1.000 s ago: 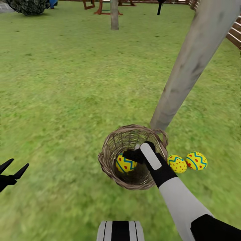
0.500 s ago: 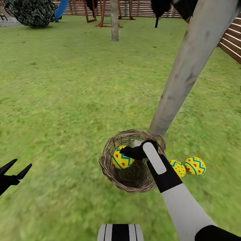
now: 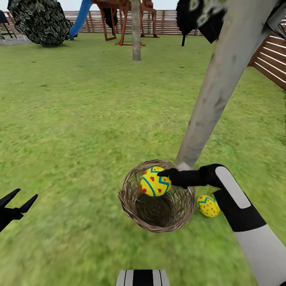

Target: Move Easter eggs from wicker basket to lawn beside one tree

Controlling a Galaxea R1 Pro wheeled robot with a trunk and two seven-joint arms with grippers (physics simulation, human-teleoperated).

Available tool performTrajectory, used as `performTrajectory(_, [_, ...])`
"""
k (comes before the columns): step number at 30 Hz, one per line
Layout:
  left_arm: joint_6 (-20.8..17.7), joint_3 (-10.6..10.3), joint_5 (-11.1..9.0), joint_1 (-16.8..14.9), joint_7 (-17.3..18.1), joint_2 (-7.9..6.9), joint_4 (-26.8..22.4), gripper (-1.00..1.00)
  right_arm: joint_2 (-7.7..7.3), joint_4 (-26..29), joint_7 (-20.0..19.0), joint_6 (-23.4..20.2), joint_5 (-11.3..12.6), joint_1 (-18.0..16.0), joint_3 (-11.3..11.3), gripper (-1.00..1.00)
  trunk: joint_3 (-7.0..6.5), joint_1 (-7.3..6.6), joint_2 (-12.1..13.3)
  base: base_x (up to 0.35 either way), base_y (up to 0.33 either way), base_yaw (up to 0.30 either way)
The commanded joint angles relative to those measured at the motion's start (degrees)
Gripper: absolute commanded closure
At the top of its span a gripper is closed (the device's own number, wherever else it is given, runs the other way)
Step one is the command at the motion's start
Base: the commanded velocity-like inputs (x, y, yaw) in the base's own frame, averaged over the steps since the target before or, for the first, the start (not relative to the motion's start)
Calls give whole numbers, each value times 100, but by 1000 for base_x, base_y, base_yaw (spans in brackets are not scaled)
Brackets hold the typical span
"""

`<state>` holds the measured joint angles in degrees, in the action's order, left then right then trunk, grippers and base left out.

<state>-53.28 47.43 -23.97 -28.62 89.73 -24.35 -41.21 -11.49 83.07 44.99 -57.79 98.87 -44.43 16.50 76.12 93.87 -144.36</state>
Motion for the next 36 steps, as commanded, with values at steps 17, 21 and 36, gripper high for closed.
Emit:
performTrajectory(17, [2, 15, -13, -4, 27, 196, -25, -100, -2028, -4, -2786, -6, 1038, 163, -15, 100, -198, -19, 8, 0, 0, -109])
performTrajectory(21, [2, 14, -20, -4, 27, 186, -28, -100, -2361, -43, -3077, -8, 1008, 163, -16, 100, -209, -19, 8, 0, 0, -271])
performTrajectory(36, [10, 12, -29, -4, 27, 210, -101, -100, -3158, -115, -2975, 79, -1338, 163, -65, 100, -210, -19, 8, 0, 0, -279])
